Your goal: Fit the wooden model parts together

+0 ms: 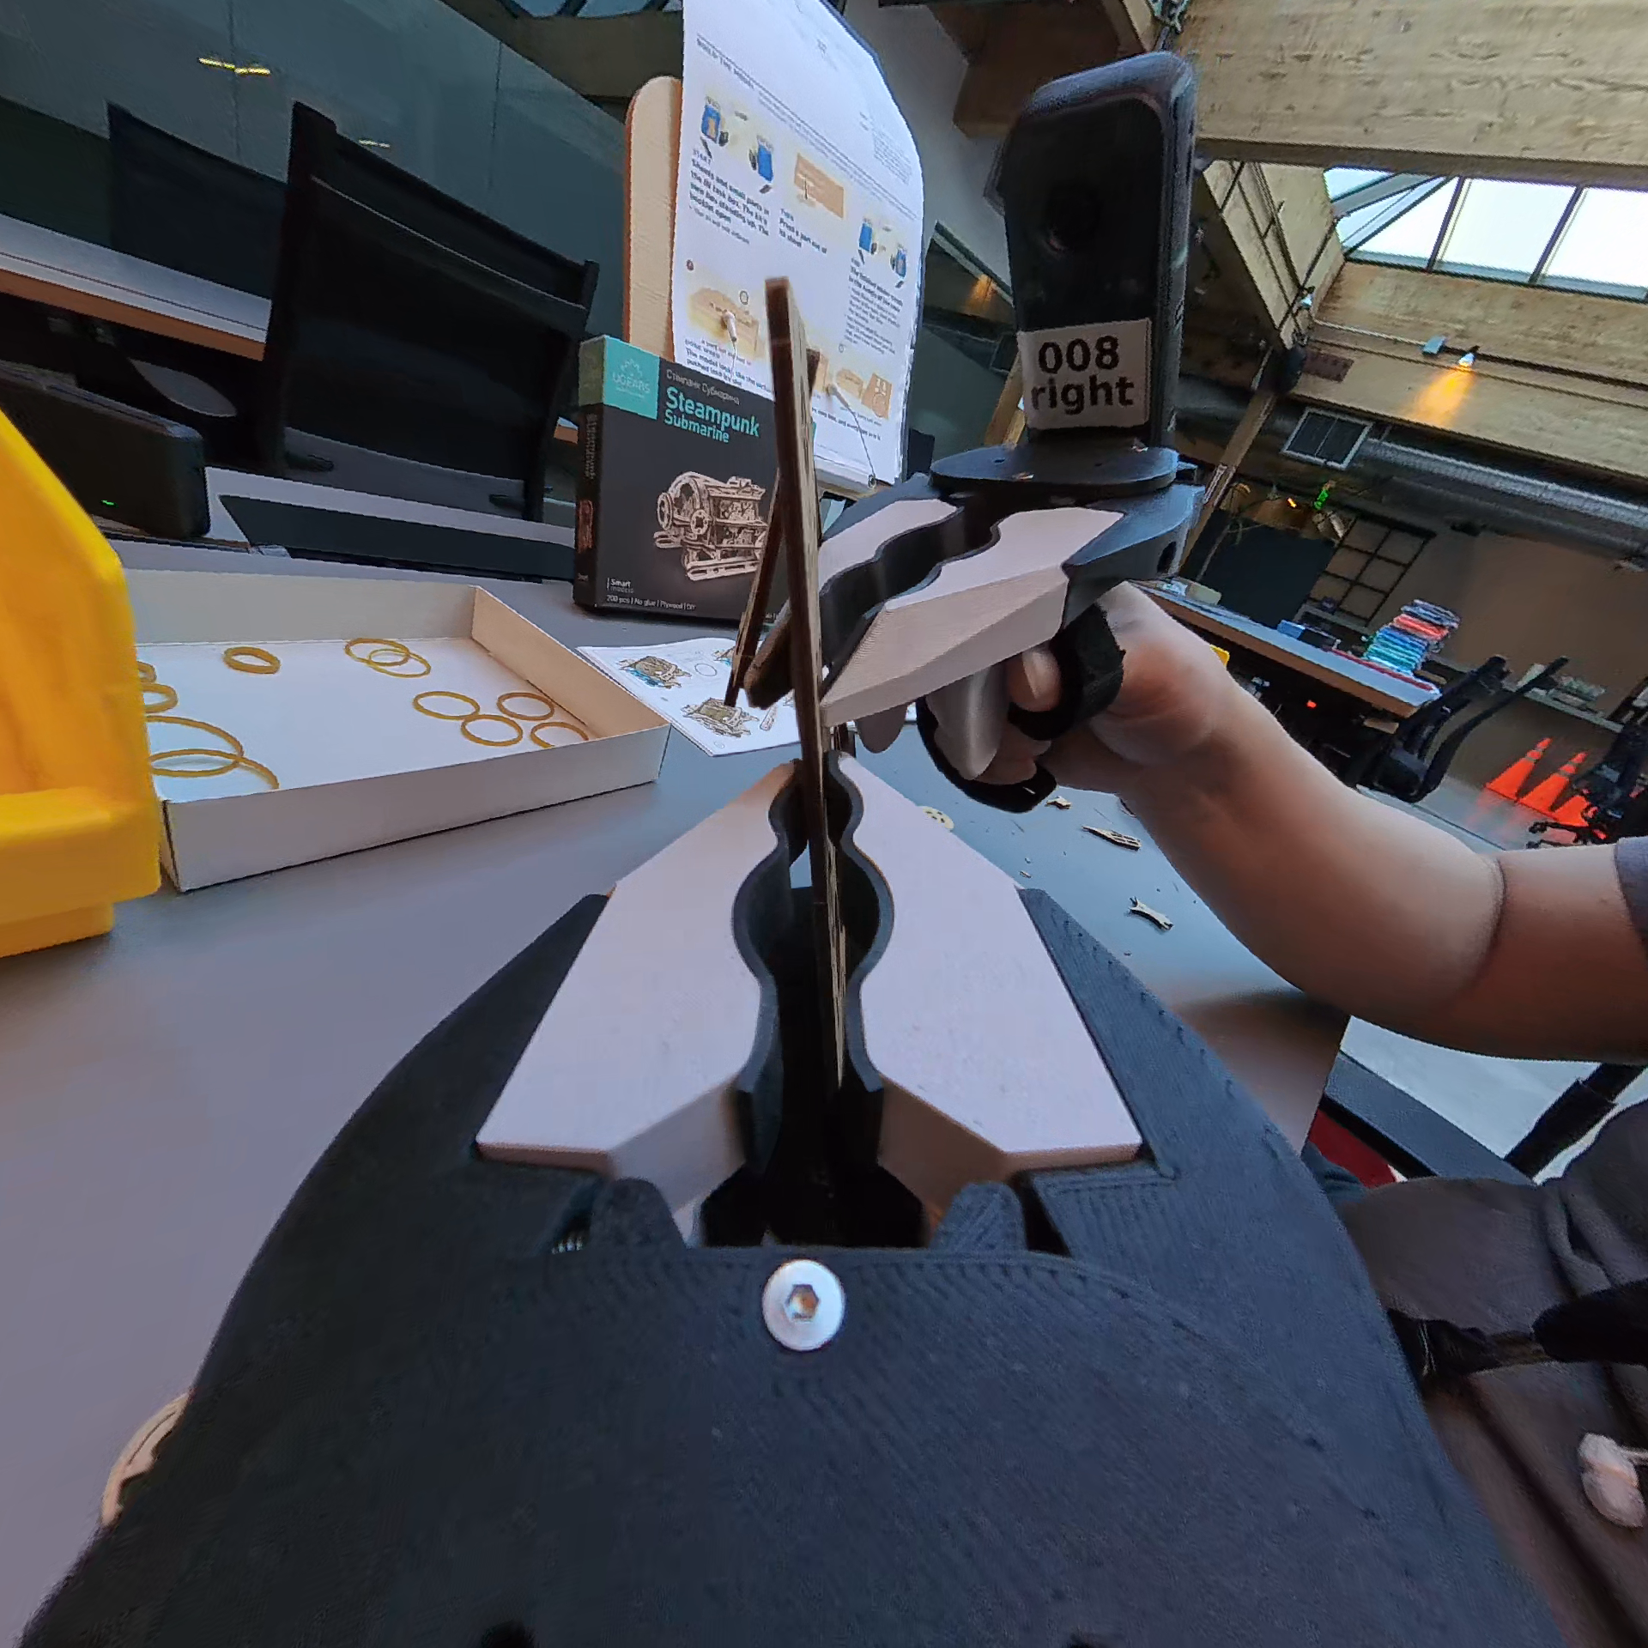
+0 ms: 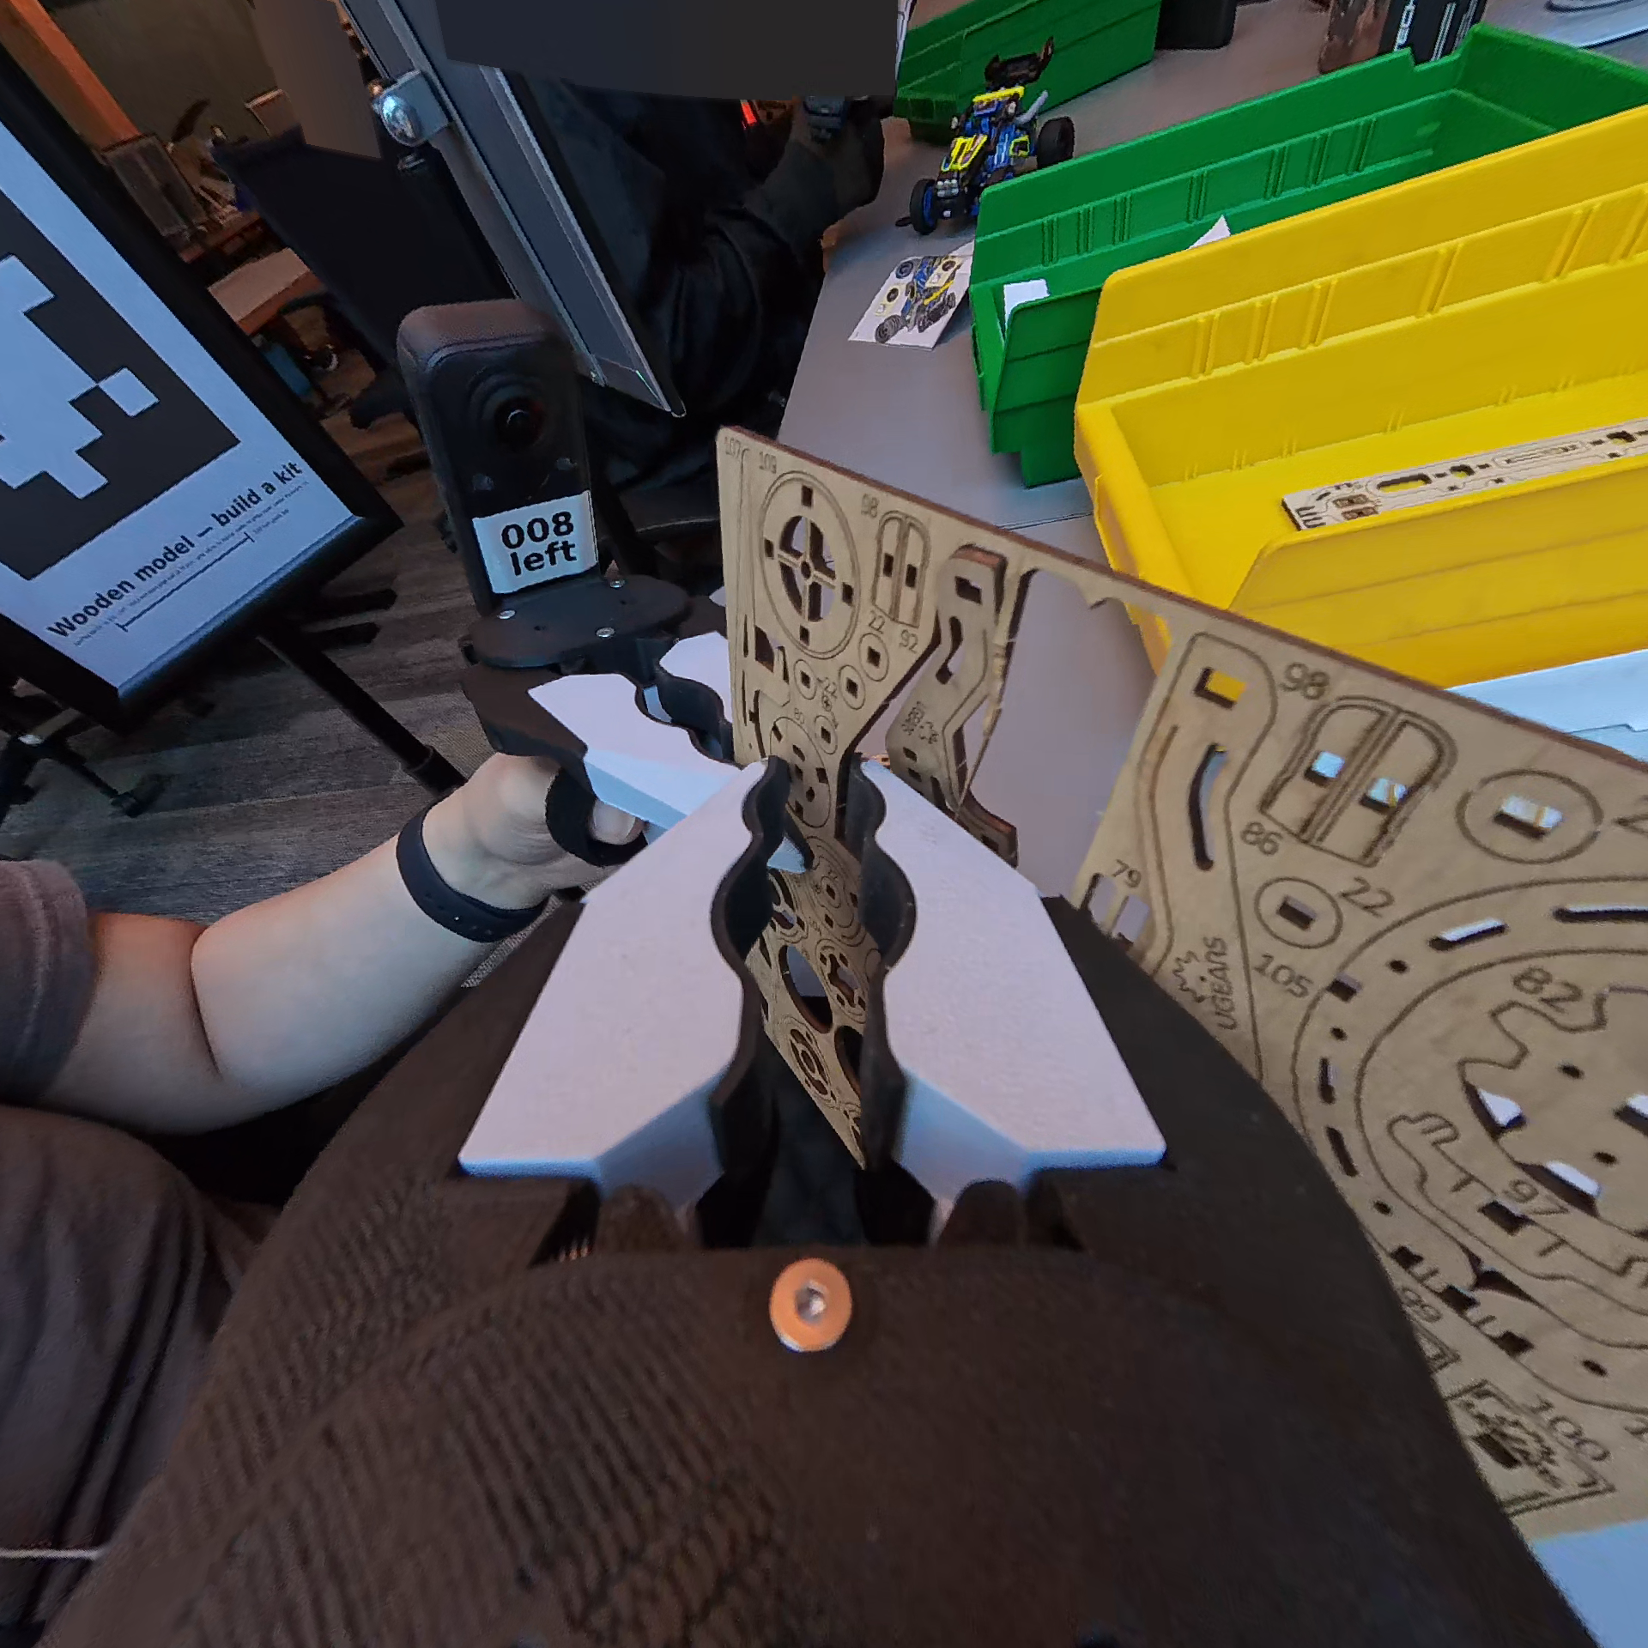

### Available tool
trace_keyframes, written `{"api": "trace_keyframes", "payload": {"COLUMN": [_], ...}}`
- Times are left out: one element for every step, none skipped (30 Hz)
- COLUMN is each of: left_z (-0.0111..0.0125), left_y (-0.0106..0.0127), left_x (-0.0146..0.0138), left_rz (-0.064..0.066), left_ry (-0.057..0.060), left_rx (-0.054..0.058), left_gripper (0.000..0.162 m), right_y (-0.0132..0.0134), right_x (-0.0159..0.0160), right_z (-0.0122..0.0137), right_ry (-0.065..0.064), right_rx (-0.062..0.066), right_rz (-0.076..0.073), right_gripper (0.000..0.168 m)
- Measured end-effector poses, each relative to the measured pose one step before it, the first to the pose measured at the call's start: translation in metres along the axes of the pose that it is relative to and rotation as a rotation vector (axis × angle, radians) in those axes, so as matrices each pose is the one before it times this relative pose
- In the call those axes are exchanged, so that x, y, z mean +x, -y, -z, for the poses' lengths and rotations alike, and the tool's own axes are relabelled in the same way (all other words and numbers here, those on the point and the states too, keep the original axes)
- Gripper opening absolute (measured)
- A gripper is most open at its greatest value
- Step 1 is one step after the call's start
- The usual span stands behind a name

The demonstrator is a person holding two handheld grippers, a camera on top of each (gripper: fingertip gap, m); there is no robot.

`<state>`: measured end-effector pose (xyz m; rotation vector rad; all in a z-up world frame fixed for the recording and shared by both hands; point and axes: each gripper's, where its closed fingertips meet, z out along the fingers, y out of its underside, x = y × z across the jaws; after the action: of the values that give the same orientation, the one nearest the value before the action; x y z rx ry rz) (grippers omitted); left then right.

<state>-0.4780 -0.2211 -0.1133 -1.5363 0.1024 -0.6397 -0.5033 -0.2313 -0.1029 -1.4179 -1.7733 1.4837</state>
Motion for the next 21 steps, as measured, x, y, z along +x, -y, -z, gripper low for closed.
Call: {"api": "trace_keyframes", "payload": {"left_z": [-0.00044,-0.00051,-0.00061,-0.00022,0.00007,-0.00013,-0.00013,-0.00018,-0.00018,0.00016,-0.00008,0.00003,0.00022,0.00003,-0.00022,-0.00030,0.00004,-0.00006,-0.00018,-0.00007,-0.00004], "left_y": [0.00086,0.00035,-0.00039,-0.00035,-0.00013,-0.00054,-0.00067,-0.00100,-0.00078,-0.00015,-0.00050,-0.00056,-0.00003,-0.00033,0.00000,-0.00020,0.00020,0.00008,-0.00031,-0.00007,-0.00011], "left_x": [-0.00046,-0.00033,-0.00030,0.00022,-0.00039,-0.00027,-0.00046,-0.00095,-0.00068,0.00032,0.00063,0.00046,0.00047,-0.00044,-0.00024,-0.00030,0.00012,0.00009,-0.00051,-0.00040,-0.00047], "left_rz": [0.0050,0.0012,-0.0029,-0.0028,-0.0010,-0.0014,0.0000,-0.0030,-0.0062,0.0005,0.0030,-0.0011,-0.0027,-0.0009,-0.0012,-0.0029,-0.0042,0.0025,0.0013,0.0034,0.0083], "left_ry": [0.0006,0.0015,0.0015,-0.0003,0.0042,0.0048,0.0058,0.0118,0.0151,0.0086,0.0058,0.0060,0.0031,0.0065,0.0038,0.0037,0.0009,-0.0020,0.0014,-0.0019,-0.0063], "left_rx": [0.0066,0.0036,0.0008,-0.0014,-0.0025,-0.0032,-0.0052,-0.0054,-0.0010,0.0031,0.0031,0.0038,0.0023,-0.0033,-0.0005,-0.0025,-0.0003,0.0012,-0.0001,0.0026,0.0020], "left_gripper": [0.000,0.000,0.000,0.000,0.000,0.000,0.000,0.001,0.001,0.001,0.001,0.001,0.001,0.001,0.001,0.001,0.001,0.001,0.001,0.001,0.001], "right_y": [0.00079,0.00041,-0.00028,-0.00021,-0.00012,-0.00039,-0.00048,-0.00088,-0.00058,-0.00006,-0.00039,-0.00043,-0.00008,-0.00021,0.00015,-0.00012,0.00042,-0.00007,-0.00018,-0.00009,-0.00021], "right_x": [0.00058,0.00057,0.00053,-0.00020,-0.00014,0.00034,0.00047,0.00083,0.00070,-0.00044,-0.00026,-0.00036,-0.00023,0.00080,0.00079,0.00050,-0.00028,0.00006,0.00054,0.00030,0.00049], "right_z": [0.00020,0.00035,0.00036,0.00029,-0.00016,-0.00005,-0.00027,-0.00049,-0.00030,0.00027,0.00042,0.00026,0.00005,-0.00019,0.00005,-0.00004,0.00025,0.00017,-0.00023,-0.00024,-0.00037], "right_ry": [0.0073,0.0087,0.0091,0.0103,0.0065,0.0019,0.0000,-0.0028,-0.0052,-0.0047,-0.0037,-0.0018,-0.0031,-0.0093,-0.0097,-0.0033,-0.0008,-0.0052,-0.0071,-0.0068,0.0004], "right_rx": [0.0107,0.0075,0.0020,-0.0001,-0.0005,-0.0057,-0.0059,-0.0067,-0.0034,0.0015,0.0024,-0.0006,0.0012,0.0019,0.0019,-0.0008,0.0016,0.0000,0.0008,0.0018,0.0014], "right_rz": [-0.0167,-0.0182,-0.0128,-0.0086,-0.0058,-0.0007,0.0069,0.0131,0.0165,0.0184,0.0172,0.0040,0.0108,0.0017,0.0061,0.0031,0.0005,0.0095,0.0017,0.0072,-0.0009], "right_gripper": [0.012,0.012,0.012,0.012,0.012,0.012,0.012,0.012,0.012,0.011,0.011,0.011,0.010,0.010,0.010,0.010,0.010,0.010,0.010,0.010,0.011]}}
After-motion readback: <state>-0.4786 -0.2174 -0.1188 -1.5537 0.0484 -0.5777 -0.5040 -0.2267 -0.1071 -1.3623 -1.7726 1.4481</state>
